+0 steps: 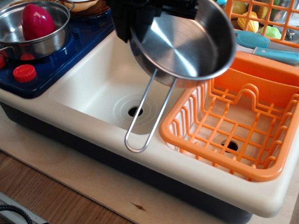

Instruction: Put pan from sink into drying rack

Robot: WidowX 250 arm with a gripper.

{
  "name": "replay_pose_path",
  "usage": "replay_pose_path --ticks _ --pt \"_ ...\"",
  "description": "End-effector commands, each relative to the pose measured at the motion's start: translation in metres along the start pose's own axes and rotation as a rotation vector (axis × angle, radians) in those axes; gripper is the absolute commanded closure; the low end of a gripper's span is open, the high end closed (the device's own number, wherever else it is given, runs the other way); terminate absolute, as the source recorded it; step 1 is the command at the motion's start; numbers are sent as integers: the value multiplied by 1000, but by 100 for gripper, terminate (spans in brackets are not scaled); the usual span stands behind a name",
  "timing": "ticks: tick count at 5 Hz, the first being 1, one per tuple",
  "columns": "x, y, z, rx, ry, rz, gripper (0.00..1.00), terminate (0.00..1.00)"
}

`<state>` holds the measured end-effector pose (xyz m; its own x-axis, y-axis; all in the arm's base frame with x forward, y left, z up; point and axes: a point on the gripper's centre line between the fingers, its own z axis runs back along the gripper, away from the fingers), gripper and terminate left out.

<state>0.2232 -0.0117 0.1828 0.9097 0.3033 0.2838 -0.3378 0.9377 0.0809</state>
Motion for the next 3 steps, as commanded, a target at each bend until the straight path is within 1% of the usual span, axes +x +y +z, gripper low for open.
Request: replay_pose_path --ticks 1,2,3 --pt "-1 -12 2 -197 34 -87 100 0" --pt "-7 -31 -21 -190 16 -89 100 0" --pt "-10 -42 -39 -202 -10 -48 100 100"
